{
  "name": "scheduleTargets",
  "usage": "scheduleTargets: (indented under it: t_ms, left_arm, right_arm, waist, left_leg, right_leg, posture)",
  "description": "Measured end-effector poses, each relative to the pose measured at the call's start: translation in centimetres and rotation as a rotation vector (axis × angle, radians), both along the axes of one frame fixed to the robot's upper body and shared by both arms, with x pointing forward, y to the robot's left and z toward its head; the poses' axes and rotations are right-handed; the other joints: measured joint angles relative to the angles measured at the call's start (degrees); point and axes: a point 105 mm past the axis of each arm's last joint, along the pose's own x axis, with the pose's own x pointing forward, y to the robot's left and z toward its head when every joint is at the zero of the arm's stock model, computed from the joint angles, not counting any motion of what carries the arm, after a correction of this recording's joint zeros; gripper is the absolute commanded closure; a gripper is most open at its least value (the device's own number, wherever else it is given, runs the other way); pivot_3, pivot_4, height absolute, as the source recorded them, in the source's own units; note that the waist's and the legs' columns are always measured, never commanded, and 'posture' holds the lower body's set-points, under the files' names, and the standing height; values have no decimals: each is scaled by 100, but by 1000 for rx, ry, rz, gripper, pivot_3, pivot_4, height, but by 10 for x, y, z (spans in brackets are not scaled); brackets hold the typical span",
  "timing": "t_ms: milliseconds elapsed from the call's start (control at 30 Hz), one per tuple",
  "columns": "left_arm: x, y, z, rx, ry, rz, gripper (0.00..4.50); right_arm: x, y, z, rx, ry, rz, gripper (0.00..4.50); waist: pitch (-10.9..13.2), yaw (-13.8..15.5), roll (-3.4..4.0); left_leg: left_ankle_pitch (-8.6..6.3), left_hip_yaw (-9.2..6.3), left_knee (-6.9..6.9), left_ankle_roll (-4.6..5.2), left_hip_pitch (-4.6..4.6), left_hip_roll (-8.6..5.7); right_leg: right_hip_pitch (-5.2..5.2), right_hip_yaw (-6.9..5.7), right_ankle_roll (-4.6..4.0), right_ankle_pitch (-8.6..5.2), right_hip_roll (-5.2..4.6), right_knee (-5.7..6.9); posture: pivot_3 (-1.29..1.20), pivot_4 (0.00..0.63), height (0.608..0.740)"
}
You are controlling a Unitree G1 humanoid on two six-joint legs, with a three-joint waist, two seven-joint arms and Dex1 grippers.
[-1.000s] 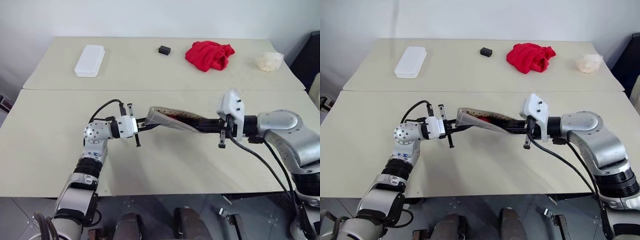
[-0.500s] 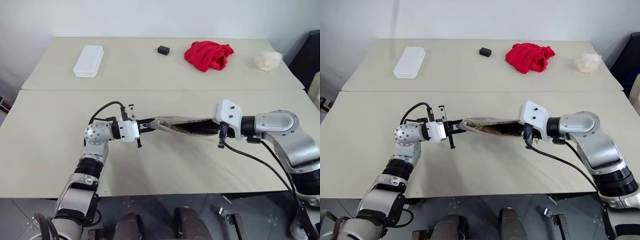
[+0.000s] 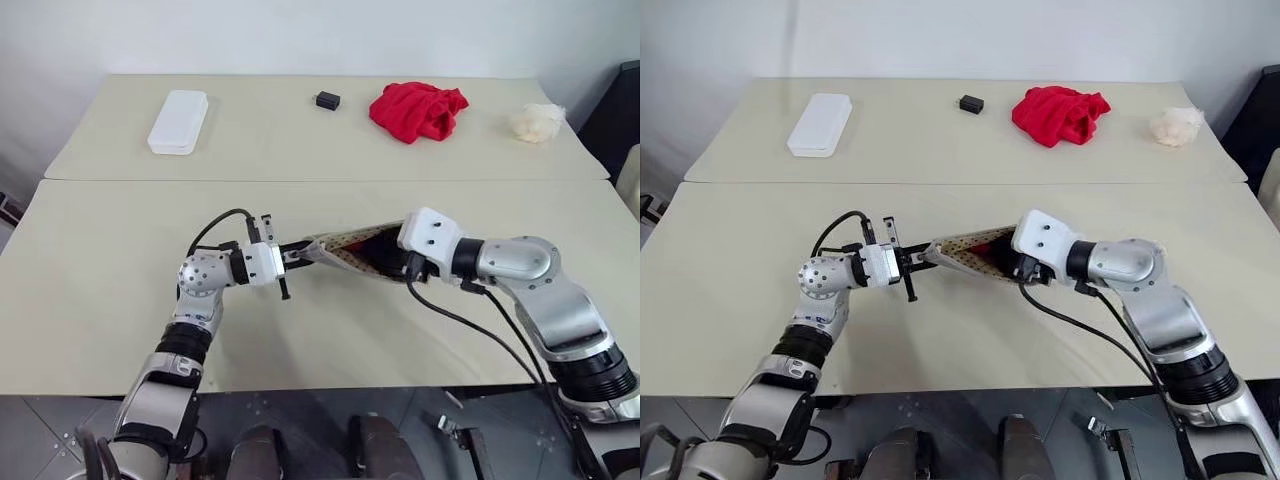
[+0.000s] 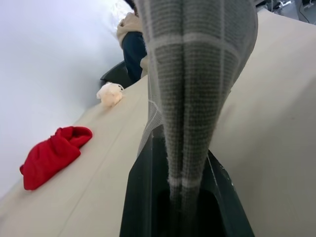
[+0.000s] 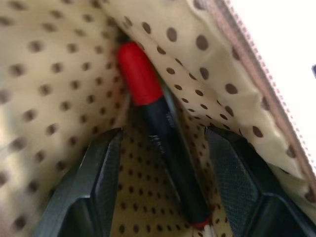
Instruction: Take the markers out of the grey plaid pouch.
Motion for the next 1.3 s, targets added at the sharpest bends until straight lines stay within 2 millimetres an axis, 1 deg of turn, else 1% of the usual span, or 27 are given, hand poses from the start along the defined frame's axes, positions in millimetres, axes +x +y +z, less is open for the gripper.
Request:
scheduleTargets:
  t_ms: [167,200,300,467,567,700,733,800,933,1000,1067,1133,1200,1233,1300]
  left_arm:
    - [-1,-1,-1,4,6,-5,4500]
    - [-1,-1,-1,3,13,-5,4500]
    - [0,-3,-2,-1,25,-8,4500]
    - [2,-2,-1,-21,44,2,4500]
    - [2,-2,0,-33,57,3,4500]
    - [3,-1,0,-37,63,4,4500]
    - [3,0,1,-42,61,6,4500]
    - [4,1,4,-57,57,10,4500]
    - [4,2,6,-59,53,10,4500]
    - [5,3,8,-61,45,16,4500]
    - [6,7,10,-58,38,25,4500]
    - [6,9,10,-48,35,30,4500]
    - [6,12,10,-40,34,36,4500]
    - [6,14,9,-34,35,38,4500]
    - [6,18,6,-22,39,47,4500]
  right_arm:
    - [4,4,-14,-72,-8,-40,1723]
    - [7,4,-17,-108,-27,-58,1723]
    - [11,4,-19,-156,-55,-75,1723]
    - [16,16,-22,-115,-56,-83,1723]
    - [16,25,-23,-82,-52,-70,2323]
    - [18,24,-20,-75,-74,-71,3581]
    - [18,24,-18,-73,-85,-66,3769]
    - [17,25,-15,-71,-102,-50,3882]
    - [15,22,-12,-69,-116,-15,3891]
    - [12,18,-8,-52,-129,24,3900]
    - [4,11,1,-10,-161,103,3900]
    - [-12,3,16,60,-204,218,3900]
    - [-23,-3,28,120,-220,284,3900]
    - [-26,-6,31,148,-212,299,3900]
    - [-33,-11,30,174,-177,319,3900]
  waist:
    - [0,0,0]
    - [0,-3,0]
    - [0,-3,0]
    - [0,-16,0]
    - [0,-16,0]
    - [0,0,0]
    - [0,0,0]
    - [0,-3,-1]
    - [0,-3,-1]
    - [0,2,-1]
    - [0,4,-1]
    - [0,3,-1]
    - [0,0,-1]
    - [0,-4,-1]
    - [0,-12,-1]
  left_leg:
    - [0,0,0,0,0,0]
    - [0,1,1,0,0,0]
    - [0,1,0,0,1,0]
    - [0,2,0,-1,4,1]
    - [1,2,0,-1,4,1]
    - [0,2,1,-1,4,1]
    - [0,2,2,-1,4,1]
    - [0,2,1,-1,5,1]
    - [0,2,1,-1,5,1]
    - [0,2,1,-1,5,0]
    - [0,2,-2,-1,5,-1]
    - [0,1,-5,0,5,-1]
    - [0,2,-4,0,8,0]
    - [0,1,-3,0,10,0]
    - [0,1,-4,0,13,1]
  right_leg:
    - [0,0,0,0,0,0]
    - [0,0,0,0,0,0]
    - [0,0,0,0,0,2]
    - [0,0,0,0,1,5]
    - [0,0,0,0,2,5]
    - [3,0,0,0,2,4]
    - [4,0,0,0,2,3]
    - [6,0,0,0,2,2]
    - [6,0,0,0,2,2]
    - [6,0,0,0,2,0]
    - [8,-1,0,0,2,-6]
    - [8,-2,0,0,2,-10]
    - [10,-2,0,0,2,-9]
    - [11,-2,0,0,2,-6]
    - [11,-2,0,0,2,-4]
  posture:
    - [0,150,740]
    - [0,150,740]
    - [0,150,740]
    - [0,150,740]
    - [0,150,740]
    - [0,150,740]
    - [0,150,740]
    - [0,150,740]
    - [0,150,740]
    - [0,150,740]
    - [0,150,740]
    - [0,150,740]
    - [0,150,740]
    - [0,150,740]
    - [0,150,740]
